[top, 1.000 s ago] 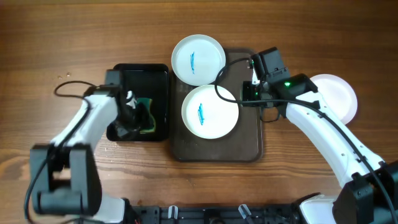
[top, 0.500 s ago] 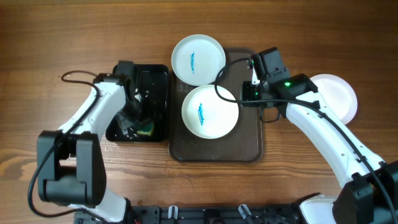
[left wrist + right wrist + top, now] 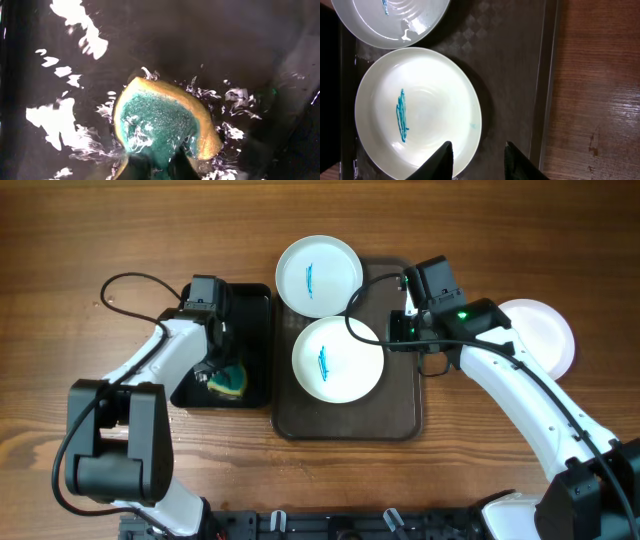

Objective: Clean dirty plates on tray and stack at the side
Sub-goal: 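Grasp the sponge in the black tray with the left gripper and lift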

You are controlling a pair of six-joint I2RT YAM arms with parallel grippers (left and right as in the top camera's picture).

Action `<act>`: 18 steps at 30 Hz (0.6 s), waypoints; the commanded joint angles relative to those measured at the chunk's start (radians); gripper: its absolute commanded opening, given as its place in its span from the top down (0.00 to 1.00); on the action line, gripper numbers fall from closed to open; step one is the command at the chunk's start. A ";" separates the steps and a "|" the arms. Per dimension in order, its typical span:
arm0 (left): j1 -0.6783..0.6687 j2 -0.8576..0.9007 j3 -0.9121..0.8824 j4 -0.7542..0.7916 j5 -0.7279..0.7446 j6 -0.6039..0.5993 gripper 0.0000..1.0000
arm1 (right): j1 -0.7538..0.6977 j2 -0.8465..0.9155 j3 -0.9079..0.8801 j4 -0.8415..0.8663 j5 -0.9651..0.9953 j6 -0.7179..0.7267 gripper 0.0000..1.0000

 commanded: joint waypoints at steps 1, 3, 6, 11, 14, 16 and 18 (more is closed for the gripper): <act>0.002 0.007 0.028 -0.040 -0.052 0.005 0.96 | 0.002 -0.003 0.008 -0.002 -0.009 -0.012 0.66; 0.002 -0.017 0.084 -0.110 -0.032 0.004 0.69 | 0.002 -0.003 0.008 -0.002 -0.009 -0.013 0.67; 0.002 -0.053 0.156 -0.241 0.046 0.005 0.43 | 0.002 -0.003 0.008 -0.002 -0.009 -0.012 0.67; -0.001 -0.055 0.143 -0.348 0.049 0.005 0.46 | 0.002 -0.003 0.008 -0.001 -0.008 -0.013 0.66; -0.003 -0.045 0.072 -0.283 0.048 0.004 0.56 | 0.002 -0.003 0.008 -0.001 -0.009 -0.012 0.66; -0.002 -0.029 -0.013 -0.166 0.045 0.000 0.65 | 0.002 -0.003 0.008 -0.002 -0.009 -0.012 0.66; -0.002 -0.023 -0.068 -0.085 0.046 0.001 0.87 | 0.002 -0.003 0.008 -0.009 -0.008 -0.013 0.66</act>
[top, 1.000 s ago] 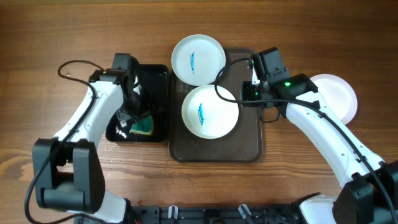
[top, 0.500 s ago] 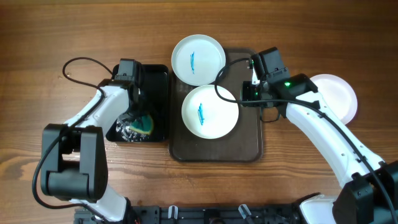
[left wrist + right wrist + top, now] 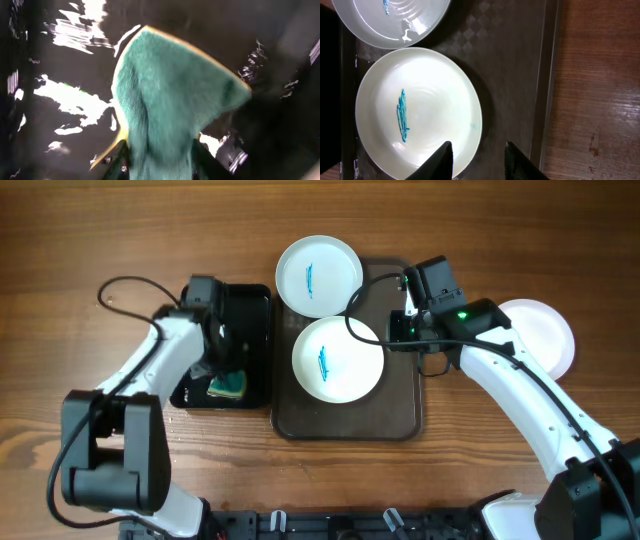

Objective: Clean dirty plates on tray and stack at the side
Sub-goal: 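Grasp the sponge in the black tray with the left gripper and lift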

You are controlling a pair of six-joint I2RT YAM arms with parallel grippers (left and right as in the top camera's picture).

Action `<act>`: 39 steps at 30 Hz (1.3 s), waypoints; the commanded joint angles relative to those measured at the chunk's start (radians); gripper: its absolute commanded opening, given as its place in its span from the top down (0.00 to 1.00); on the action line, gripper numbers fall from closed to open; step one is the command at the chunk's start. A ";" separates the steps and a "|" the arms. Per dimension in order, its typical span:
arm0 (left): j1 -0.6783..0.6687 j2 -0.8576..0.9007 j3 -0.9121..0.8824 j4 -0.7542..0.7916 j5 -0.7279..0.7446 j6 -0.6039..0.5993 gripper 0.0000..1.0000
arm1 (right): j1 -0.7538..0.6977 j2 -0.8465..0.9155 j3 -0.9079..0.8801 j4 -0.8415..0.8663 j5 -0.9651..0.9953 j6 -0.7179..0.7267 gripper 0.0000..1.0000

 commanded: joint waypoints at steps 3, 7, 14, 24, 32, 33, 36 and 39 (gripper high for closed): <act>-0.003 0.017 -0.074 0.051 0.024 0.002 0.96 | 0.002 -0.003 0.008 -0.012 0.002 -0.006 0.66; -0.002 0.008 0.054 -0.116 0.024 0.005 0.96 | -0.003 0.003 0.008 -0.021 0.105 0.116 0.63; -0.002 -0.038 0.319 -0.346 0.024 0.006 0.96 | -0.021 0.045 0.008 0.009 -0.002 -0.162 0.56; -0.005 -0.085 0.441 -0.435 0.024 0.006 0.96 | -0.060 0.222 0.008 0.012 -0.148 -0.150 0.60; -0.051 -0.066 0.439 -0.421 0.096 0.005 0.96 | -0.059 0.361 0.008 0.085 -0.271 -0.203 0.64; -0.051 -0.066 0.439 -0.419 0.108 0.006 0.96 | -0.060 0.370 0.008 0.089 -0.271 -0.203 0.65; -0.051 -0.066 0.439 -0.399 0.190 0.005 0.96 | -0.059 0.393 0.008 0.107 -0.270 -0.196 0.81; -0.058 -0.066 0.436 -0.361 0.292 0.002 0.96 | -0.059 0.396 0.007 0.106 -0.170 -0.087 0.96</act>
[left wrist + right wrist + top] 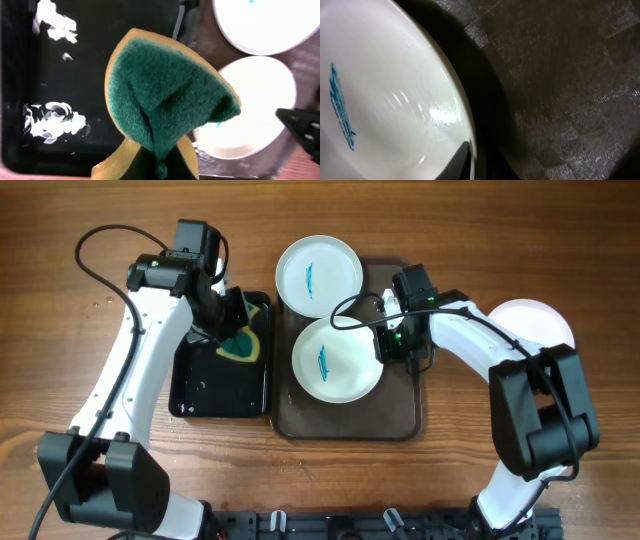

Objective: Clean dirty plates on tray and stack at the side
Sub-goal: 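Grasp the sponge in the black tray with the left gripper and lift, then scrub the plate held by the right gripper with the sponge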

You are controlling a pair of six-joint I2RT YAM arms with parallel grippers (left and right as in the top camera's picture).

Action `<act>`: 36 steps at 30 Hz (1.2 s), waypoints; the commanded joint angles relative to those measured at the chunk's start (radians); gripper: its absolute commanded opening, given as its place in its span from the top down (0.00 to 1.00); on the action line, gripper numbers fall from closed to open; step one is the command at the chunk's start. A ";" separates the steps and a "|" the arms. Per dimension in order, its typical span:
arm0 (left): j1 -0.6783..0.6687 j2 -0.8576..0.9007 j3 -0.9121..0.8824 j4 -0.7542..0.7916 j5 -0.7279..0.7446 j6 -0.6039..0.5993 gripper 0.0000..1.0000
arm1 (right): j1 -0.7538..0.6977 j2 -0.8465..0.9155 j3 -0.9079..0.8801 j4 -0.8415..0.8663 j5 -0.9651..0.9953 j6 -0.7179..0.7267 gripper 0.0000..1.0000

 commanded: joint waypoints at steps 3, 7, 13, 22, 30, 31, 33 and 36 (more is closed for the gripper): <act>-0.051 0.006 -0.032 0.133 0.186 -0.060 0.96 | 0.000 0.026 0.007 0.007 0.085 0.108 0.96; -0.164 0.027 -0.140 0.342 0.186 -0.165 0.96 | 0.000 0.026 0.007 0.003 0.085 0.108 0.96; -0.346 0.175 -0.229 0.554 0.118 -0.322 0.96 | -0.001 0.026 0.007 -0.006 0.085 0.103 0.96; -0.366 0.326 -0.227 0.421 -0.349 -0.257 0.96 | 0.000 0.026 0.007 -0.020 0.085 0.103 0.96; -0.276 0.326 -0.220 0.410 -0.147 -0.151 0.96 | -0.001 0.026 0.007 -0.019 0.085 0.102 0.96; -0.276 0.326 -0.221 0.433 -0.051 -0.151 0.96 | 0.000 0.026 0.007 -0.019 0.085 0.103 0.96; -0.281 0.328 -0.227 0.491 0.126 -0.152 0.96 | -0.001 0.026 0.007 -0.018 0.085 0.103 0.96; -0.325 0.332 -0.264 0.635 0.350 -0.157 0.96 | 0.000 0.026 0.007 -0.014 0.085 0.103 0.96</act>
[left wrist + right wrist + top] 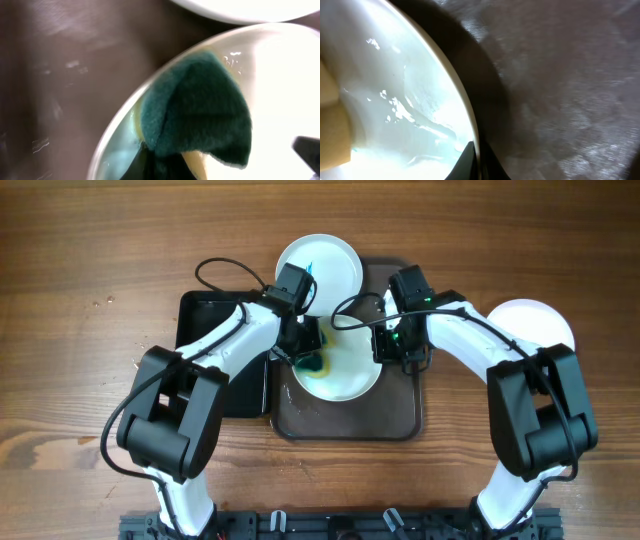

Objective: Clean dirty plates on tray and stack at the side
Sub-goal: 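Scrub the plate held by the right gripper with the sponge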

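A white plate (352, 370) lies on the brown tray (400, 405), wet with bluish smears. My left gripper (308, 358) is shut on a green-and-yellow sponge (200, 115), which presses on the plate's left part (280, 90). My right gripper (384, 348) is shut on the plate's right rim (470, 125). A second white plate (330, 260) with a blue mark sits at the tray's far left corner.
A black water tray (215, 360) lies left of the brown tray. A clean white plate (545, 330) rests on the table at the right. Cables loop above both arms.
My left gripper has moved right with the sponge, from above the black tray onto the near plate. The blue mark on that plate is now a wet smear. The right gripper still holds the rim.
The sponge was in the water of the black tray, gripped by my left gripper, while the right gripper hovered open by the near plate. The sponge was then lifted out, and the right gripper had shut on the plate's rim. Now the sponge is on the plate.
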You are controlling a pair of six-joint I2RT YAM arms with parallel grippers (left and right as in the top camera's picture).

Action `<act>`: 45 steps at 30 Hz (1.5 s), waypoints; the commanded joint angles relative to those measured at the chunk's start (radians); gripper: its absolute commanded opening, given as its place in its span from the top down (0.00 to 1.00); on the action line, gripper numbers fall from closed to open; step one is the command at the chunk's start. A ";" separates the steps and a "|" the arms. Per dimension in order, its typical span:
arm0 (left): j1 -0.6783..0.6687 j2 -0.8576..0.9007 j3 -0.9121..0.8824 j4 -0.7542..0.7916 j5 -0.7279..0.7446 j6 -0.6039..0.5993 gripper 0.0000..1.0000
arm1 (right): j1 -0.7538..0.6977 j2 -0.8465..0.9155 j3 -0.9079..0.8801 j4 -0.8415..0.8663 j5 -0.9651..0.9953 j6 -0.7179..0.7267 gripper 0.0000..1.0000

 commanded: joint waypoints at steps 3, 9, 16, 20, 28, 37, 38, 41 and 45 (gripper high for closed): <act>-0.102 0.065 -0.062 0.155 0.300 0.018 0.96 | -0.011 0.025 0.005 -0.002 0.072 0.004 0.96; -0.140 0.116 -0.061 0.111 0.280 0.012 0.96 | -0.011 0.025 0.005 -0.006 0.072 0.004 0.96; -0.037 0.040 -0.057 -0.103 -0.034 0.016 0.96 | -0.010 0.025 0.005 -0.007 0.072 0.004 0.96; -0.002 -0.055 -0.057 -0.169 -0.219 0.016 0.96 | -0.010 0.025 0.005 -0.005 0.072 0.005 0.96; -0.116 -0.023 -0.067 -0.037 -0.021 -0.011 0.96 | -0.011 0.025 0.005 -0.003 0.068 0.009 0.96; -0.204 0.045 -0.067 0.158 0.414 -0.022 0.96 | -0.010 0.025 0.005 -0.003 0.068 0.012 0.96; -0.204 0.045 -0.067 0.158 0.422 -0.023 0.96 | -0.010 0.025 0.005 -0.003 0.068 0.012 0.96; -0.204 0.045 -0.067 0.162 0.459 -0.017 0.96 | -0.010 0.025 0.005 -0.003 0.068 0.013 0.96; -0.203 0.045 -0.067 0.066 0.231 -0.004 0.96 | -0.010 0.025 0.005 -0.005 0.068 0.013 0.96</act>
